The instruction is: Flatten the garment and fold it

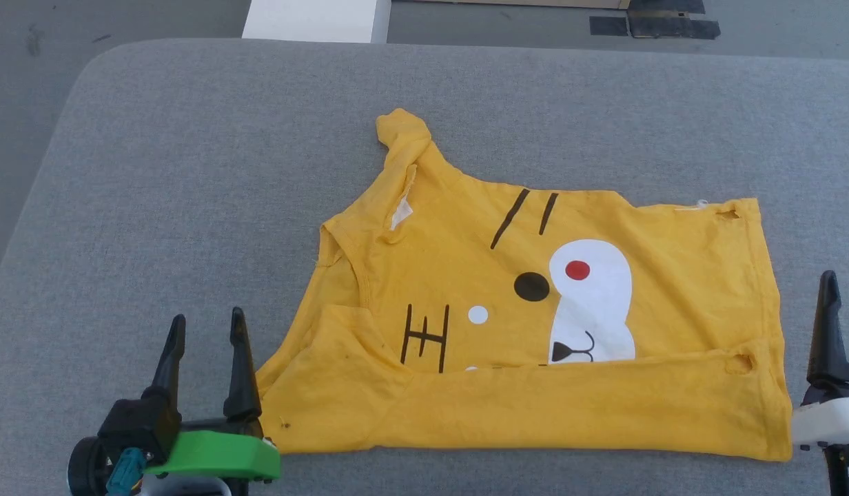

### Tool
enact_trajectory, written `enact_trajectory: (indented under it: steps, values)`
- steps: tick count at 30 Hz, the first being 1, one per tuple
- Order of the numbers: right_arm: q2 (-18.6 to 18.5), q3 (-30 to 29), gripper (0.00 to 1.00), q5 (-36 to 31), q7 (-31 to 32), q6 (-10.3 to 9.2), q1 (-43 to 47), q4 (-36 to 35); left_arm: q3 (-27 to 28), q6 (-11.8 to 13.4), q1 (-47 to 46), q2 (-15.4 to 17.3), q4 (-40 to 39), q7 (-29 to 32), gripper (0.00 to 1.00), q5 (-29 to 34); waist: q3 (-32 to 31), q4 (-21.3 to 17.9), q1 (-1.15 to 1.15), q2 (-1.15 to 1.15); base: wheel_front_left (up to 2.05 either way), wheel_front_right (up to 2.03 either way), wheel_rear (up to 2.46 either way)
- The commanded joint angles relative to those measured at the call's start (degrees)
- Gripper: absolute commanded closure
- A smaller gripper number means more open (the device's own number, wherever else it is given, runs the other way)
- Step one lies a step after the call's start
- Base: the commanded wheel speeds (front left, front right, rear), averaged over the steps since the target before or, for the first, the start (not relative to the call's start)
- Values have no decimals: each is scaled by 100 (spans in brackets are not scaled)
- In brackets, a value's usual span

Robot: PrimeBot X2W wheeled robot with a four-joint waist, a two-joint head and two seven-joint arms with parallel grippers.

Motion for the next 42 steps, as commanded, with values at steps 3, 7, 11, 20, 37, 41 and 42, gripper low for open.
enact_trajectory:
  steps: [3, 7, 11, 20, 37, 41, 42]
  values:
    - [1, 26, 0, 110, -253, -9, -27, 257, 79, -97, -130, -117, 20, -42, 0, 15, 7, -32, 0, 0, 0, 0, 0]
    - [2, 39, 0, 126, -376, -9, -38, 404, 189, -189, -168, -137, 69, -43, 0, 43, 22, -121, 0, 0, 0, 0, 0]
    - [2, 18, 0, 143, -400, -9, -105, 405, 198, -346, -491, 73, 107, 122, 0, 31, 128, -190, 0, 0, 0, 0, 0]
    - [2, -23, 0, 274, -385, -9, -308, 307, -114, -883, -2510, 725, 32, 2376, 0, -422, 785, -231, 0, 0, 0, 0, 0]
    - [2, -12, 0, 281, -449, -9, -945, 133, -1018, -1085, -5990, 961, 1801, 5221, 0, -1462, 2125, -521, 0, 0, 0, 0, 0]
    - [2, 1, 0, 314, -474, -9, -1020, 183, -1102, -1061, -6250, 977, 1939, 5537, 0, -1472, 2328, -607, 0, 0, 0, 0, 0]
    - [2, 10, 0, 325, -487, -9, -1039, 206, -1114, -1040, -6314, 967, 1964, 5569, 0, -1463, 2381, -627, 0, 0, 0, 0, 0]
